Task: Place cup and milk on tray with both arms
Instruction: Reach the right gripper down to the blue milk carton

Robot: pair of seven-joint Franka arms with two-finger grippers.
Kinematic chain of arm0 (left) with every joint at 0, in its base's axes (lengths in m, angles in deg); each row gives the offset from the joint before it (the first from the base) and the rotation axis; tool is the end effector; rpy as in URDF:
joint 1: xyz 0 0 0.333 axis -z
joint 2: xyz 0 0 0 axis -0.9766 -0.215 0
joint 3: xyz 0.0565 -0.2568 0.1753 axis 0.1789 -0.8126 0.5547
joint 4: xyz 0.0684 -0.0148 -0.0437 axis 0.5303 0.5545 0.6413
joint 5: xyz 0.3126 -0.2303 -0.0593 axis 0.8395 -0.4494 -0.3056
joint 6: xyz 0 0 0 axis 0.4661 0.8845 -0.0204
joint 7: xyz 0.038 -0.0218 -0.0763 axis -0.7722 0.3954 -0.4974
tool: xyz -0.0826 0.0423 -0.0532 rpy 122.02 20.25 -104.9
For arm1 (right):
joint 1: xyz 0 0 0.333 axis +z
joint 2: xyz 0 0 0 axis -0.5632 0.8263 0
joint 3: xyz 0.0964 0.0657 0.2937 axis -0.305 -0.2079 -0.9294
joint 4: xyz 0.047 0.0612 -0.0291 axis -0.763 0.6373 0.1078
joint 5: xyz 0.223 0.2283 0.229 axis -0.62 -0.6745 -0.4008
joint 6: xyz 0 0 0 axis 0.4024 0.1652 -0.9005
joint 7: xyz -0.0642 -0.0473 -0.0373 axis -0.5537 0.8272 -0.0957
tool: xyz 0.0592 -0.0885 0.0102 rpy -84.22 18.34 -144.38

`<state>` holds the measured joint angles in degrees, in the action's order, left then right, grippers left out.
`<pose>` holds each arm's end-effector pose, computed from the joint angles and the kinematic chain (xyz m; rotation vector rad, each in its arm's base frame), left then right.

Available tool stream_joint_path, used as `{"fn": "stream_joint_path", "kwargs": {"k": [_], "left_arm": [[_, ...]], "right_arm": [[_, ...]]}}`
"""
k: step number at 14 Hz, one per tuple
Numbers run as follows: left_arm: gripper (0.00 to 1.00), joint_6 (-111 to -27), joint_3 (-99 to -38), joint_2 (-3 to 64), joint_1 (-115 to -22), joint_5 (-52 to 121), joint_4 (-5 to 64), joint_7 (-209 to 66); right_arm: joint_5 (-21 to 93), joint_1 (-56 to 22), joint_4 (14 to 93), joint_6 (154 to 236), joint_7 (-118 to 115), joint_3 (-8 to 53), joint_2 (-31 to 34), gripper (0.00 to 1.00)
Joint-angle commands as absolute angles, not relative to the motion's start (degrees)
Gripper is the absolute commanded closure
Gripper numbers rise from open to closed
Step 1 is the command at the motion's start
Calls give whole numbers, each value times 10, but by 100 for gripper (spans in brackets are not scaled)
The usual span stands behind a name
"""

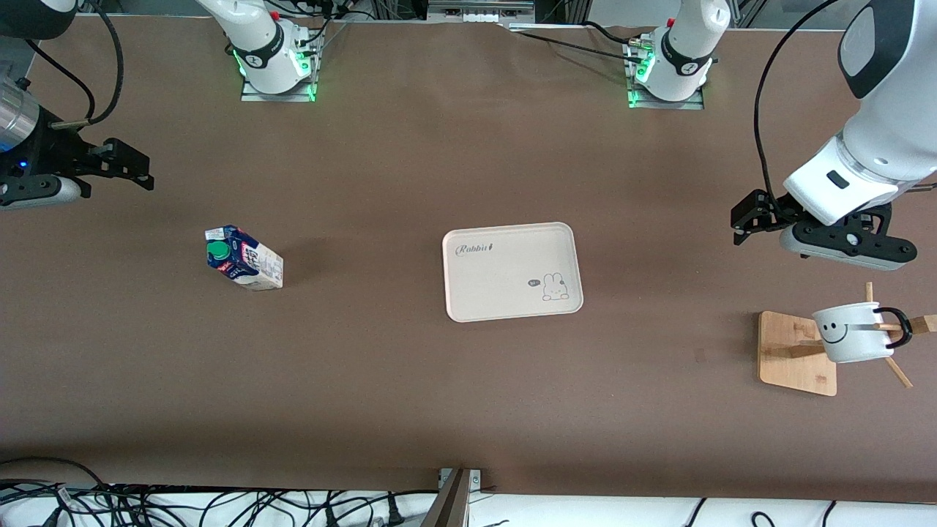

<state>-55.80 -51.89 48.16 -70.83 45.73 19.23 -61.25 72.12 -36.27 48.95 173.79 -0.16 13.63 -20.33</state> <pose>0.6112 -0.0841 0.5716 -3.0891 0.3375 -0.1726 0.5647 0.0141 0.5813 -3.1224 -0.2175 0.0472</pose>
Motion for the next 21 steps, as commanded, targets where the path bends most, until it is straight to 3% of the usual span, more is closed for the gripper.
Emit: {"fn": "stream_joint_path", "kwargs": {"k": [1,9,16,21], "left_arm": [[0,-547,-519,473,-706,469,172,-618],[0,-547,-518,473,-706,469,172,-618],[0,-547,-518,473,-706,469,172,-618],[0,-547,-518,473,-706,469,172,-618]], "right_arm": [[727,-357,465,1734,-2,137,-181,0],[729,-341,492,1734,-6,137,-131,0],[724,-318,638,1914,-14,136,-117,0],[727,-317,680,1973,-17,137,-101,0]]}}
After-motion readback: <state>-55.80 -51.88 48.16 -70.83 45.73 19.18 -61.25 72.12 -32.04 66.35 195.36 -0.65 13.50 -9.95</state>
